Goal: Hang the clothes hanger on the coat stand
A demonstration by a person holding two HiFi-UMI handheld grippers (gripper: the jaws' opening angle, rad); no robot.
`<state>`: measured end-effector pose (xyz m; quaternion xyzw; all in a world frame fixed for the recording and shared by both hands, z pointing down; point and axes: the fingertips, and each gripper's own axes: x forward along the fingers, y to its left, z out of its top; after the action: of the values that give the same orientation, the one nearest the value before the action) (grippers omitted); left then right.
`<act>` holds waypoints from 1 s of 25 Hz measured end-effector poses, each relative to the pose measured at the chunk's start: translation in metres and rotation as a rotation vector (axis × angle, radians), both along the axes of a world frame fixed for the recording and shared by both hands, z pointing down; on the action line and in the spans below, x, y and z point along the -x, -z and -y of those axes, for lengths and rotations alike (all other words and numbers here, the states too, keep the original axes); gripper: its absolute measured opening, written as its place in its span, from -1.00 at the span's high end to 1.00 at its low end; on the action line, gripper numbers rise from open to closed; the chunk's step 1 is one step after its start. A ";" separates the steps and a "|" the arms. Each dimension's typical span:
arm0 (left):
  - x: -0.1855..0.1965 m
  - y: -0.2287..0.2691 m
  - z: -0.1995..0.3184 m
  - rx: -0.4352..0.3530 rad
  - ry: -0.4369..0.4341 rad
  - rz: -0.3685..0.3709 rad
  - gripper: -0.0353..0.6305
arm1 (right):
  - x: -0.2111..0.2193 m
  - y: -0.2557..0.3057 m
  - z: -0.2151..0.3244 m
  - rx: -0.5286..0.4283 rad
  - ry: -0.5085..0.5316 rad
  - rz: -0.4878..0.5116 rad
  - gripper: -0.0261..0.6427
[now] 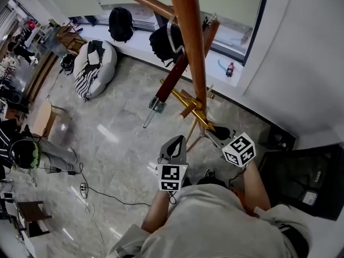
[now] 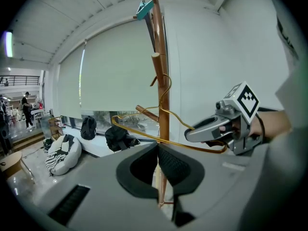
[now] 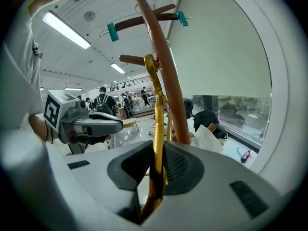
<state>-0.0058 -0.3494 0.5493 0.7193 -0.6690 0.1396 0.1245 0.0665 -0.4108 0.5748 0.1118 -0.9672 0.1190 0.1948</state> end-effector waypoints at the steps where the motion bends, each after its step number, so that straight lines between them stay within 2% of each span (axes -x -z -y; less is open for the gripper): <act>1: 0.001 0.000 0.001 -0.002 -0.003 -0.002 0.86 | 0.000 -0.001 0.001 -0.017 0.004 -0.015 0.79; 4: -0.004 -0.004 0.003 0.000 -0.021 -0.003 0.86 | -0.009 -0.002 0.002 -0.071 -0.003 -0.050 0.58; 8: -0.018 0.003 -0.011 -0.010 -0.083 -0.007 0.86 | -0.029 0.016 -0.018 -0.125 -0.073 -0.039 0.47; 13: -0.001 0.000 0.009 -0.057 -0.112 -0.038 0.86 | -0.013 0.032 0.001 -0.201 -0.119 -0.016 0.39; 20: 0.015 -0.004 0.011 -0.070 -0.162 -0.070 0.86 | -0.013 0.051 0.004 -0.179 -0.197 0.061 0.32; 25: 0.027 -0.001 0.008 -0.072 -0.210 -0.101 0.86 | -0.010 0.083 -0.004 -0.132 -0.297 0.200 0.22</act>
<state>-0.0327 -0.3578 0.5502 0.7954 -0.5876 0.0912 0.1169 0.0766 -0.4068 0.4921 0.2536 -0.9602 0.0932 0.0703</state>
